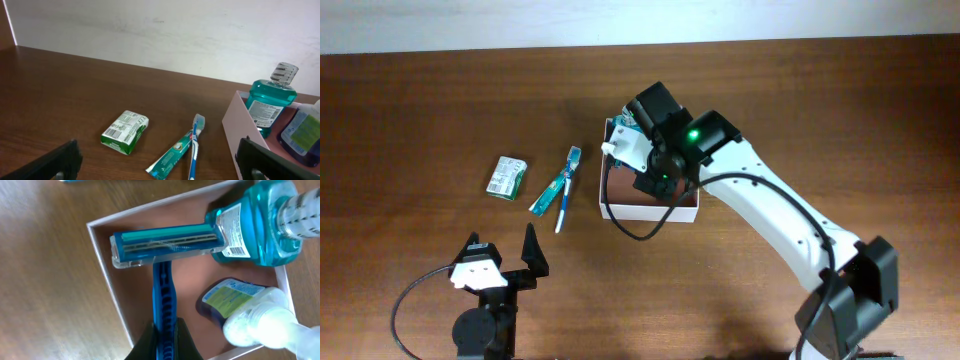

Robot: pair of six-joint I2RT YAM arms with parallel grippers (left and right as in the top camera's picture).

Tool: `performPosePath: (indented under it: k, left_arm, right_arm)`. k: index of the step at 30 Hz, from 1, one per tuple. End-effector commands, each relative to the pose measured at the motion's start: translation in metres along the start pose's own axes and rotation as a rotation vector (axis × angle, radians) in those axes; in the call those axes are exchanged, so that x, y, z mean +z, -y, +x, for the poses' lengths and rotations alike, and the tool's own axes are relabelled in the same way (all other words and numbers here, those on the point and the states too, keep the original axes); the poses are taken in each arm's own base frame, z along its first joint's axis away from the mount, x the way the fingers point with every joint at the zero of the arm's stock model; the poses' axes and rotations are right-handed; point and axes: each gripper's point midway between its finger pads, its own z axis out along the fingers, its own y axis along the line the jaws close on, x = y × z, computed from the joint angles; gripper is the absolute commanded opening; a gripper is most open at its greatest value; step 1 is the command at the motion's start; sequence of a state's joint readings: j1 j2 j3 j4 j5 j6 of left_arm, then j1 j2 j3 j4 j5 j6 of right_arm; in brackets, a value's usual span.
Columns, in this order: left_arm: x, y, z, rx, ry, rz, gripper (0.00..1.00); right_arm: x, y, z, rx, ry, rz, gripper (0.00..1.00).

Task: Pack container
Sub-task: 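Lift the razor and lower it into the box front-right area, then release the razor and retract the right gripper to the right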

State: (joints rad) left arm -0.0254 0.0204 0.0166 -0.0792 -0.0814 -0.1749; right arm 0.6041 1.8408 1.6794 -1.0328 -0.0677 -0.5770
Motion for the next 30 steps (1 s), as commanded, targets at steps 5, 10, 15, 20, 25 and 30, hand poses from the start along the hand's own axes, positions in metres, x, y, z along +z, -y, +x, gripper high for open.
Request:
performPosePath:
  k: [5,10,15,20,25,30]
  left_arm:
    - [0.000,0.001,0.001,0.019,0.002,0.008,0.99]
    - [0.000,0.001,0.001,0.019,0.002,0.008,0.99]
    - [0.000,0.001,0.001,0.019,0.002,0.008,0.99]
    - [0.000,0.001,0.001,0.019,0.002,0.008,0.99]
    - [0.000,0.001,0.001,0.019,0.002,0.008,0.99]
    - [0.000,0.001,0.001,0.019,0.002,0.008,0.99]
  right_arm:
    - [0.008,0.010,0.001,-0.011,-0.017,0.017,0.08]
    - [0.008,0.010,0.001,0.009,-0.016,0.018,0.62]
    - [-0.013,0.014,-0.008,0.104,0.027,0.045,0.65]
    - [-0.069,0.038,-0.010,0.266,0.102,0.143,0.66]
    - [-0.127,0.089,0.040,0.545,0.129,0.305,0.68]
    - [-0.161,0.132,0.129,0.886,0.078,0.400,0.70]
